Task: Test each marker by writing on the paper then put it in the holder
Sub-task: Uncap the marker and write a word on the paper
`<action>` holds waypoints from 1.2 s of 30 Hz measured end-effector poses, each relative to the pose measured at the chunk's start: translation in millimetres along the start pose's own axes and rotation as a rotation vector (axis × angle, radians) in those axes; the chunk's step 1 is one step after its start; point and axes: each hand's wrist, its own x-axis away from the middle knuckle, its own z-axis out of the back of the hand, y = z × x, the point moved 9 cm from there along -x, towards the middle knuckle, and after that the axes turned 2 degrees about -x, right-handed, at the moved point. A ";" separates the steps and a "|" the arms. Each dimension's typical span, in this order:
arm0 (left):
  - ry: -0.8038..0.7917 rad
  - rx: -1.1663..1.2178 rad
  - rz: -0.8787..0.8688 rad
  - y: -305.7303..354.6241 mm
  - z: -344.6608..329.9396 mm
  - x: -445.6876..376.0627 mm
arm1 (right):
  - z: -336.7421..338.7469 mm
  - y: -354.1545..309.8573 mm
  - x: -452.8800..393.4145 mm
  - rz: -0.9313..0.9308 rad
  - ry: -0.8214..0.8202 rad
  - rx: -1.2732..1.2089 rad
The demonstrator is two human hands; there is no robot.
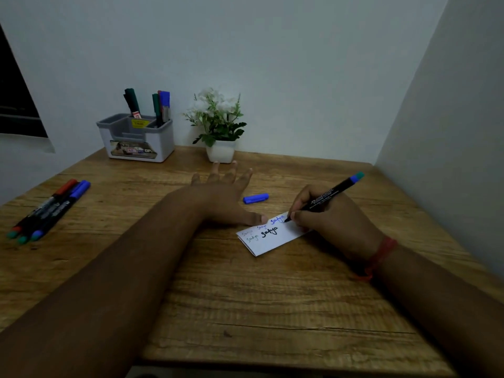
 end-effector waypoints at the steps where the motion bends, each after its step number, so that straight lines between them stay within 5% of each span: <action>1: -0.003 0.001 0.004 -0.6 -0.4 -0.1 | 0.4 0.4 0.3 -0.002 0.005 0.005; 36: -0.002 0.014 0.001 0.7 1.5 0.5 | 1.5 2.5 -1.1 -0.023 0.033 0.118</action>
